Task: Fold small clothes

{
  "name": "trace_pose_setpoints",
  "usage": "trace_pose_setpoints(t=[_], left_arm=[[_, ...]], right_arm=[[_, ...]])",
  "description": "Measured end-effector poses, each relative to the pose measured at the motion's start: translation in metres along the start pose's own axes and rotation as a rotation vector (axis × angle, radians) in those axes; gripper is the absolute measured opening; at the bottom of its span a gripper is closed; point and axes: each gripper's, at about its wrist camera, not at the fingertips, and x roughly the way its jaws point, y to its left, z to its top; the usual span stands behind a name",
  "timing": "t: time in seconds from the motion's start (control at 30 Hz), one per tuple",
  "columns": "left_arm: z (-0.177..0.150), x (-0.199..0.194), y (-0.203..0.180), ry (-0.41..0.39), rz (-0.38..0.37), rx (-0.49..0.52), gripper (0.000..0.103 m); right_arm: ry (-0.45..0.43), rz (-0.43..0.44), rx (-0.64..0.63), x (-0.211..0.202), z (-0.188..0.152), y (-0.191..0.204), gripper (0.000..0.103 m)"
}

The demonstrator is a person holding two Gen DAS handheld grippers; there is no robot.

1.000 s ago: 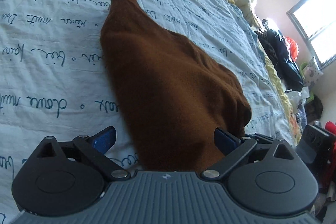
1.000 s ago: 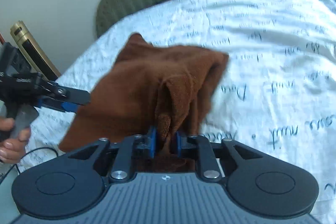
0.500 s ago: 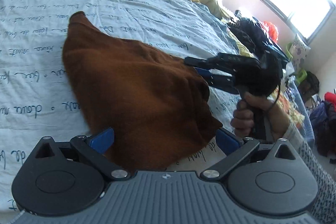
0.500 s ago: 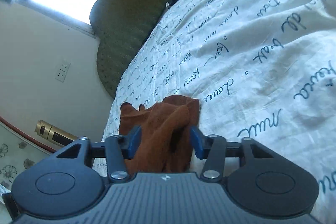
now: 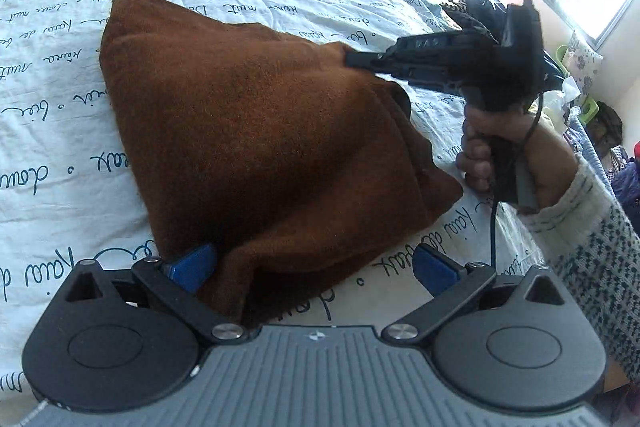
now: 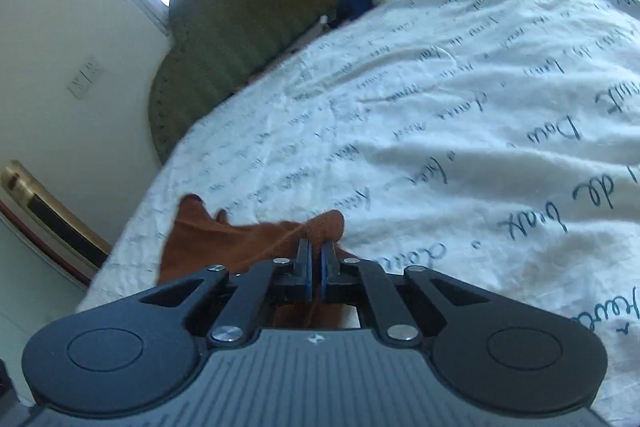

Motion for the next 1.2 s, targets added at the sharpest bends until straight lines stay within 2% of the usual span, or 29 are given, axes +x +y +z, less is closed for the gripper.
trace_pose_setpoints(t=[0.07,0.13,0.17,0.2,0.23,0.37,0.43,0.47,0.5,0.53,0.57,0.67,0.7,0.8,0.9,1.0,1.07,1.1,1.17,1.2], left_arm=[[0.001,-0.006,0.002,0.006,-0.010,-0.019,0.103],[0.003,-0.020,0.006,0.002,-0.028,-0.074,0.103],[0.004,-0.026,0.010,-0.005,-0.037,-0.098,0.103],[0.005,-0.035,0.013,-0.020,-0.053,-0.129,0.103],[0.005,-0.041,0.017,-0.033,-0.067,-0.158,0.103],[-0.002,-0.045,0.027,-0.047,-0.189,-0.248,0.103],[-0.009,-0.035,0.025,-0.019,-0.164,-0.232,0.103],[-0.014,-0.028,0.024,0.000,-0.141,-0.219,0.102],[-0.019,-0.021,0.024,0.016,-0.118,-0.207,0.102],[-0.023,-0.017,0.023,0.017,-0.095,-0.193,0.102],[-0.026,-0.012,0.023,0.026,-0.063,-0.171,0.102],[-0.031,-0.015,0.017,0.037,-0.060,-0.137,0.103],[-0.032,-0.020,0.018,0.050,-0.066,-0.128,0.103],[-0.025,-0.039,0.029,0.017,-0.116,-0.190,0.103],[0.008,-0.055,0.048,-0.075,-0.175,-0.277,0.103],[0.055,-0.048,0.067,-0.128,-0.220,-0.324,0.103],[0.084,-0.031,0.075,-0.100,-0.268,-0.334,0.103],[0.100,-0.018,0.078,-0.069,-0.281,-0.341,0.103],[0.119,0.007,0.081,-0.008,-0.254,-0.329,0.103],[0.124,0.020,0.083,0.018,-0.234,-0.316,0.103]], right_arm=[[0.020,0.024,0.039,0.001,-0.010,-0.011,0.010],[0.009,0.025,0.044,-0.016,-0.011,-0.008,0.033],[-0.012,0.032,0.020,-0.028,-0.013,-0.004,0.056],[-0.035,0.046,0.000,-0.043,-0.017,0.001,0.072],[-0.043,0.070,-0.016,-0.055,-0.022,0.004,0.073],[-0.018,0.133,-0.066,-0.091,-0.055,0.018,0.071],[0.006,0.140,-0.088,-0.096,-0.074,0.024,0.064],[0.031,0.152,-0.092,-0.094,-0.081,0.026,0.046],[0.071,0.139,-0.125,-0.088,-0.090,0.030,0.010],[0.082,0.063,-0.184,-0.082,-0.098,0.034,0.006],[0.075,0.009,-0.222,-0.078,-0.103,0.034,0.005],[0.067,-0.010,-0.181,-0.083,-0.094,0.029,0.007],[0.064,-0.028,-0.189,-0.087,-0.091,0.032,0.014],[0.003,-0.009,-0.285,-0.109,-0.086,0.051,0.017],[-0.041,0.017,-0.428,-0.113,-0.090,0.087,0.017],[-0.029,0.005,-0.549,-0.090,-0.101,0.126,0.017],[-0.029,0.036,-0.620,-0.073,-0.114,0.154,0.017],[-0.002,0.044,-0.654,-0.064,-0.121,0.168,0.017],[-0.020,0.054,-0.728,-0.053,-0.140,0.195,0.017],[-0.016,0.088,-0.759,-0.048,-0.148,0.205,0.016]])
